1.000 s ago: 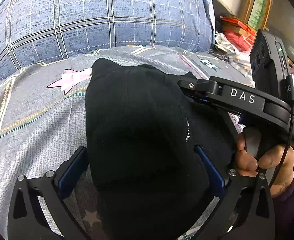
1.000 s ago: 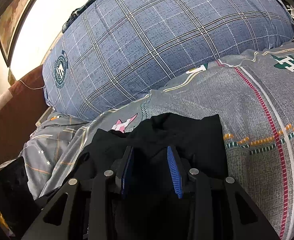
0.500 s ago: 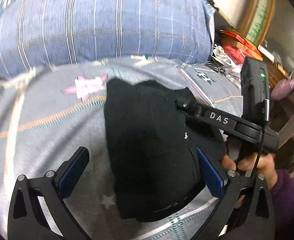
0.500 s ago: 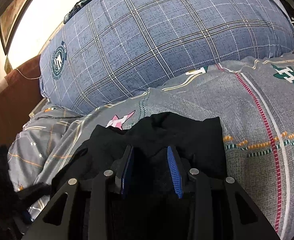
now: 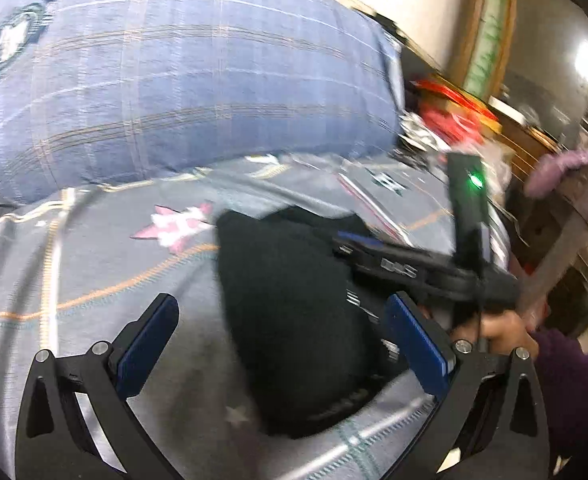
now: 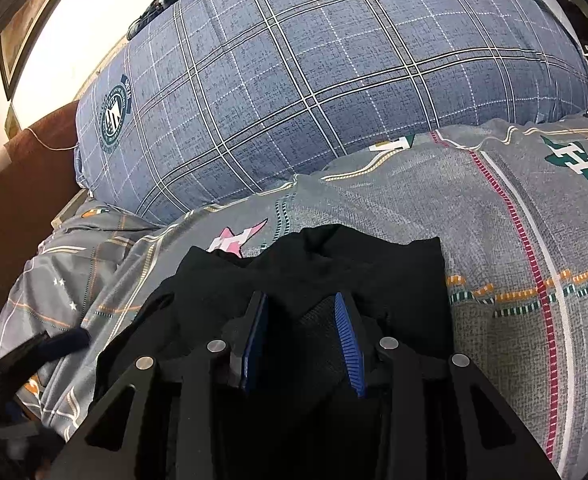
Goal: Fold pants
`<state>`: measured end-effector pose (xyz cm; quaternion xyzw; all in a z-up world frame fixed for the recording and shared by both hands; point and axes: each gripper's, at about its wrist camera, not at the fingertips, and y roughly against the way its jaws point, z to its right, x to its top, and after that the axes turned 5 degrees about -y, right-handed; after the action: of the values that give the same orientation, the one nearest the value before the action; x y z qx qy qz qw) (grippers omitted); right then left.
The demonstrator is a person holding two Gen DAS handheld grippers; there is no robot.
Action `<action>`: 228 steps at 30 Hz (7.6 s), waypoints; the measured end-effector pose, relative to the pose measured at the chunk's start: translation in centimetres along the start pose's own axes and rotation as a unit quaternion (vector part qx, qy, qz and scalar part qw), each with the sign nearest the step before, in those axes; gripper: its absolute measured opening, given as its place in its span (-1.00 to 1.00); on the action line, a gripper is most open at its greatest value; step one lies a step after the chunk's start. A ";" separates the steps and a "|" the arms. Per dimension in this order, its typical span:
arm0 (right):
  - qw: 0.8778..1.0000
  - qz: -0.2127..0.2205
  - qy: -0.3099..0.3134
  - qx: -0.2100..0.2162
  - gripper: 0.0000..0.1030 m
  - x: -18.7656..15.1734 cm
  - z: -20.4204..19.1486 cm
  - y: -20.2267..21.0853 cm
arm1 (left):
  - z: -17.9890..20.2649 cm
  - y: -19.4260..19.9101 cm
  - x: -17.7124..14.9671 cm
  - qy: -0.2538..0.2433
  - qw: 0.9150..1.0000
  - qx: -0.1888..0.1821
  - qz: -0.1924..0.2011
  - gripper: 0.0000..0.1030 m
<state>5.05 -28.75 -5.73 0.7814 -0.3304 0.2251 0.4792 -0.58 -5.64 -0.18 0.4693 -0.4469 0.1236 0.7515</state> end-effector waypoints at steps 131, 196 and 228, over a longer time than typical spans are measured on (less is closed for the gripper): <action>0.964 0.066 0.223 -0.130 0.00 -1.3 -11.3 4.3 | -4.2 3.6 -0.5 0.077 0.975 0.193 0.074 0.61; 0.969 0.043 0.208 -0.126 0.19 -2.2 -10.9 3.3 | -4.9 3.0 -0.2 0.051 0.944 0.322 0.055 1.00; 0.975 0.066 0.184 -0.107 0.25 -1.6 -10.4 4.4 | -3.7 0.7 -0.4 0.015 0.929 0.368 -0.029 1.00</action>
<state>0.44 -20.37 0.41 0.6473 -0.3094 0.3599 0.5964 0.82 -2.15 -0.64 0.7239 -0.3449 0.2647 0.5357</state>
